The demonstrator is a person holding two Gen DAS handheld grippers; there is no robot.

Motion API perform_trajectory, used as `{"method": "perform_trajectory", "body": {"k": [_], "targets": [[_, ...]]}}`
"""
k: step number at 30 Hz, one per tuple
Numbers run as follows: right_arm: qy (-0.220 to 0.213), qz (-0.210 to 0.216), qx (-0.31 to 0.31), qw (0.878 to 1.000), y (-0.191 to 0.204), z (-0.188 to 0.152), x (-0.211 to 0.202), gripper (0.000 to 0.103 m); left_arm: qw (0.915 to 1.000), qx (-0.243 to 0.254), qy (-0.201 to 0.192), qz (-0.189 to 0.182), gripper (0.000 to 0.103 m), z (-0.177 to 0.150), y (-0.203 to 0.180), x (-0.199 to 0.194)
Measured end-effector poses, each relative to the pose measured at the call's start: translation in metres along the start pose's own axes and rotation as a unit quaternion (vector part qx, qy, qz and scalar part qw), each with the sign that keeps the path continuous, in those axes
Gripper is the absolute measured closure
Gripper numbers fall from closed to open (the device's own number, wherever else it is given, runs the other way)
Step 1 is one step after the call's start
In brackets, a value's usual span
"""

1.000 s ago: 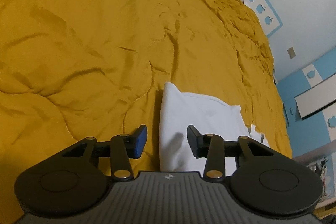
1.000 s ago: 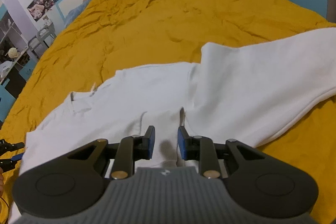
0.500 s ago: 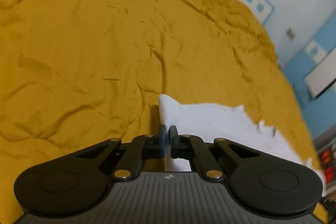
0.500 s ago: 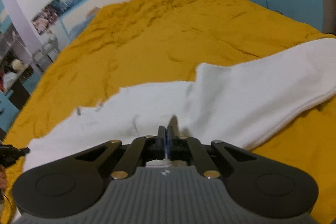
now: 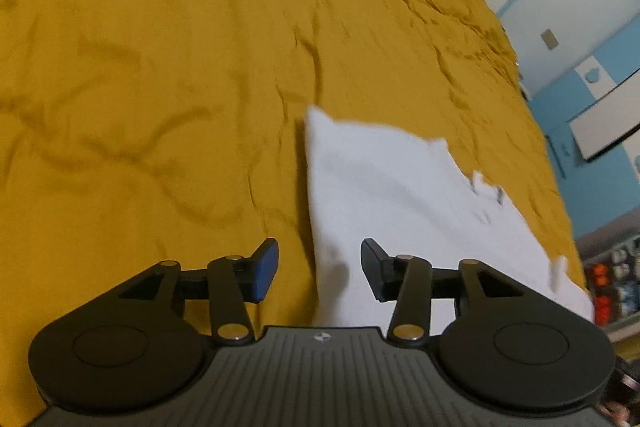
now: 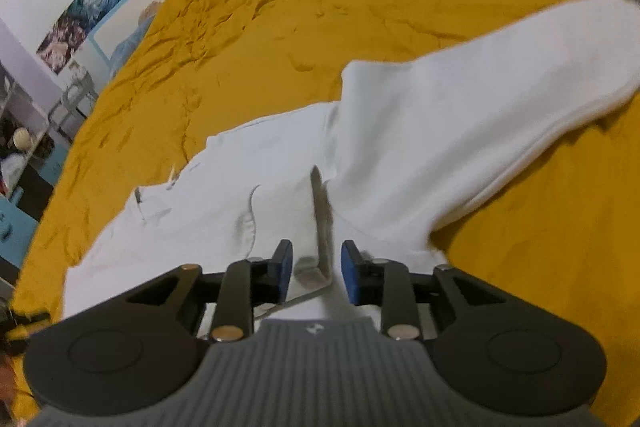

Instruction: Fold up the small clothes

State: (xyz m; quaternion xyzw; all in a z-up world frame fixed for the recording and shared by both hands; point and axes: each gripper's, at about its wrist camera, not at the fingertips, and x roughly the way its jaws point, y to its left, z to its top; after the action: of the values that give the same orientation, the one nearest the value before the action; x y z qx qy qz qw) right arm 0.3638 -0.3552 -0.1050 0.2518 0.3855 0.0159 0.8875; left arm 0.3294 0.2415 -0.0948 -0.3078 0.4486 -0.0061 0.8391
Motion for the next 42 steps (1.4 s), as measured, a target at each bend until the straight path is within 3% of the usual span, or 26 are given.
{"method": "perform_trajectory", "body": {"k": [3, 4, 5, 6, 7, 10, 13, 15, 19, 24, 28, 30, 32, 37, 42], "targets": [[0.015, 0.004, 0.011, 1.0, 0.001, -0.006, 0.011, 0.081, 0.9999, -0.008, 0.015, -0.003, 0.042, -0.013, 0.0, 0.004], [0.017, 0.0, 0.008, 1.0, 0.003, -0.007, 0.013, 0.091, 0.9998, -0.011, 0.016, 0.002, 0.042, -0.017, 0.0, 0.007], [0.017, -0.003, 0.003, 1.0, 0.005, -0.008, 0.015, 0.099, 0.9998, -0.014, 0.016, 0.003, 0.052, -0.02, 0.0, 0.009], [0.012, -0.009, -0.002, 1.0, 0.008, -0.009, 0.013, 0.1, 0.9998, -0.014, 0.015, 0.001, 0.064, -0.023, -0.001, 0.011], [0.005, -0.011, -0.002, 1.0, 0.009, -0.008, 0.009, 0.102, 0.9999, -0.01, 0.013, 0.005, 0.09, -0.025, -0.002, 0.013], [-0.019, -0.002, -0.02, 1.0, 0.016, -0.006, -0.006, 0.103, 0.9996, -0.013, -0.003, 0.024, 0.099, -0.026, -0.004, 0.012], [-0.01, -0.016, -0.04, 0.999, 0.021, -0.007, -0.01, 0.103, 0.9981, -0.018, -0.01, 0.058, 0.103, -0.028, -0.006, 0.01], [0.008, -0.036, -0.05, 0.998, 0.019, -0.011, -0.001, 0.103, 0.9918, 0.001, -0.012, 0.127, 0.103, -0.031, -0.007, 0.011], [0.028, -0.055, -0.05, 0.997, 0.013, -0.018, 0.013, 0.102, 0.9943, -0.009, -0.014, 0.105, 0.103, -0.035, -0.003, -0.001], [0.012, -0.075, -0.069, 0.995, 0.017, -0.016, -0.008, 0.095, 0.9914, 0.045, -0.042, 0.115, 0.099, -0.047, -0.027, -0.021], [-0.01, -0.064, -0.072, 0.995, 0.009, -0.009, -0.041, 0.093, 0.9868, 0.099, -0.051, 0.118, 0.087, -0.051, -0.061, -0.032], [-0.023, -0.069, -0.075, 0.995, 0.001, -0.003, -0.059, 0.084, 0.9847, 0.121, -0.056, 0.113, 0.083, -0.052, -0.078, -0.036], [-0.035, -0.078, -0.075, 0.993, -0.008, 0.006, -0.074, 0.082, 0.9837, 0.133, -0.06, 0.106, 0.076, -0.053, -0.093, -0.037], [-0.054, -0.111, -0.043, 0.991, -0.048, 0.029, -0.107, 0.079, 0.9835, 0.147, -0.065, 0.083, 0.07, -0.052, -0.12, -0.032], [-0.077, -0.13, 0.005, 0.988, -0.095, 0.056, -0.136, 0.063, 0.9845, 0.145, -0.069, 0.069, 0.06, -0.05, -0.131, -0.017]]}}
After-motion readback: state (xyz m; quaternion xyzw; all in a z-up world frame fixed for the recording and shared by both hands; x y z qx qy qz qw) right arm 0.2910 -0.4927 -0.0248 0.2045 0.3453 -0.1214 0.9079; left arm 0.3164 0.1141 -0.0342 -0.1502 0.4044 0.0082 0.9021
